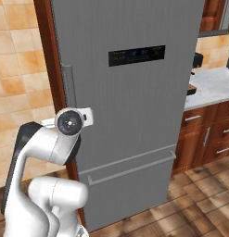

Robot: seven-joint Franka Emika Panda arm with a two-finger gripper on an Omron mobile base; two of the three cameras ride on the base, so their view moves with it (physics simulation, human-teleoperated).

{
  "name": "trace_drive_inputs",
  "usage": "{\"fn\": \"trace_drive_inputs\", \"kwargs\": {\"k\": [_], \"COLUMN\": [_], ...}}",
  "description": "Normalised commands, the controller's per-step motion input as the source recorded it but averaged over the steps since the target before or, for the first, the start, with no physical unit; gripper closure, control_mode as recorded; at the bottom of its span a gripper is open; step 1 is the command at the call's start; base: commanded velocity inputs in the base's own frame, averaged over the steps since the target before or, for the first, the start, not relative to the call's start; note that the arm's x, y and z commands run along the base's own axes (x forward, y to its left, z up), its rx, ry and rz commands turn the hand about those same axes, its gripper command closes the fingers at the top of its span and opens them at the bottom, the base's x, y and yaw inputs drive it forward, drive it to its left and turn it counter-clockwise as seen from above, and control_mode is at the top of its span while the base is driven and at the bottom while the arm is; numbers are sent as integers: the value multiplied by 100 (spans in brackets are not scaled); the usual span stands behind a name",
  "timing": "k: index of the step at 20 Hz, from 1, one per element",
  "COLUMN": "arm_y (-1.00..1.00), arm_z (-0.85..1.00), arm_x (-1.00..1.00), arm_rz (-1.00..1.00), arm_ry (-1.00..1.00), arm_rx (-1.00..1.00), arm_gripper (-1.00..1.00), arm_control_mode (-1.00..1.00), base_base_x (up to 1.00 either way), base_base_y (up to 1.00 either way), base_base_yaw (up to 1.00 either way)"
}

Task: Gather the corn and squash from the fridge and place them on a tray on the dining counter. Then gather the chicken drumstick and steak from the fridge and place them on the other tray.

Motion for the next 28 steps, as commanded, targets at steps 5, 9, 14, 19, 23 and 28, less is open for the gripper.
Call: {"fn": "trace_drive_inputs", "kwargs": {"k": [5,9,14,19,23,28], "arm_y": [9,27,3,5,21,20], "arm_z": [0,-1,0,-1,0,0], "arm_x": [28,47,52,58,56,49], "arm_rz": [13,0,2,5,1,0], "arm_ry": [-21,-9,-8,-7,-5,-5], "arm_rx": [0,0,1,0,0,0], "arm_gripper": [-100,-100,-100,-100,-100,-100], "arm_control_mode": [-100,-100,-100,-100,-100,-100], "base_base_x": [0,0,0,0,0,0], "base_base_y": [0,0,0,0,0,0], "base_base_yaw": [0,0,0,0,0,0]}}
